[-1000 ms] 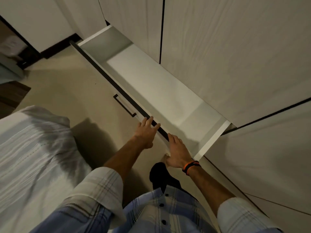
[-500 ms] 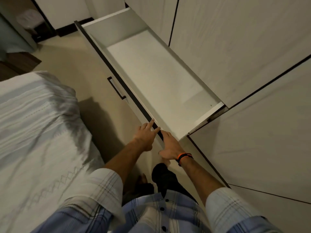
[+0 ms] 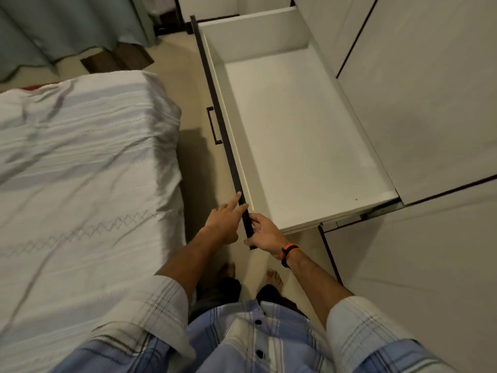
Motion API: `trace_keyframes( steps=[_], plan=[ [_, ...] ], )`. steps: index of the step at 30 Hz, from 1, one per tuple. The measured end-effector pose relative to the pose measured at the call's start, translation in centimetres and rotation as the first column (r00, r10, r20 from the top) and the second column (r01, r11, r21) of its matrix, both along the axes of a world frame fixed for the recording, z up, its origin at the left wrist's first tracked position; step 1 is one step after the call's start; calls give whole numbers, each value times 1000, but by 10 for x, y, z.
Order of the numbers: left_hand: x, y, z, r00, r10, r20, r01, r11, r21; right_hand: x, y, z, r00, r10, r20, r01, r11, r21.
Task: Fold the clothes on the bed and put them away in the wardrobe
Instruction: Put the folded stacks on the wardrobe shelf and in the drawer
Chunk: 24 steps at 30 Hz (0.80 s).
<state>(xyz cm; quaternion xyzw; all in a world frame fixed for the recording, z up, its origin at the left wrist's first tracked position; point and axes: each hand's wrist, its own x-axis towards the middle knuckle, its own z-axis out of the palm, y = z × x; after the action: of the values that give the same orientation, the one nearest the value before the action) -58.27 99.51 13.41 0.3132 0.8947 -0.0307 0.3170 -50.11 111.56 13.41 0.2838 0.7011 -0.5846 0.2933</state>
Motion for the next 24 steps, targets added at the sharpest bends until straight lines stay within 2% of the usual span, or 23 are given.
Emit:
trace_keyframes(
  steps=[4, 8, 12, 16, 24],
  plan=[
    [14, -4, -2, 982, 185, 25, -186, 982, 30, -9, -2, -3, 984, 179, -27, -178, 984, 25],
    [24, -13, 0, 943, 324, 76, -327, 944, 39, -17, 2, 2, 919, 391, -43, -389, 920, 50],
    [35, -17, 4, 882, 443, 163, -456, 888, 55, -21, 4, 2, 863, 499, -80, -497, 867, 43],
    [50, -17, 10, 813, 538, 221, -574, 805, 148, -20, 5, 1, 849, 515, -119, -508, 857, 86],
    [74, -21, 12, 731, 635, 250, -675, 728, 123, -9, 15, -4, 852, 491, -182, -451, 864, 225]
  ],
)
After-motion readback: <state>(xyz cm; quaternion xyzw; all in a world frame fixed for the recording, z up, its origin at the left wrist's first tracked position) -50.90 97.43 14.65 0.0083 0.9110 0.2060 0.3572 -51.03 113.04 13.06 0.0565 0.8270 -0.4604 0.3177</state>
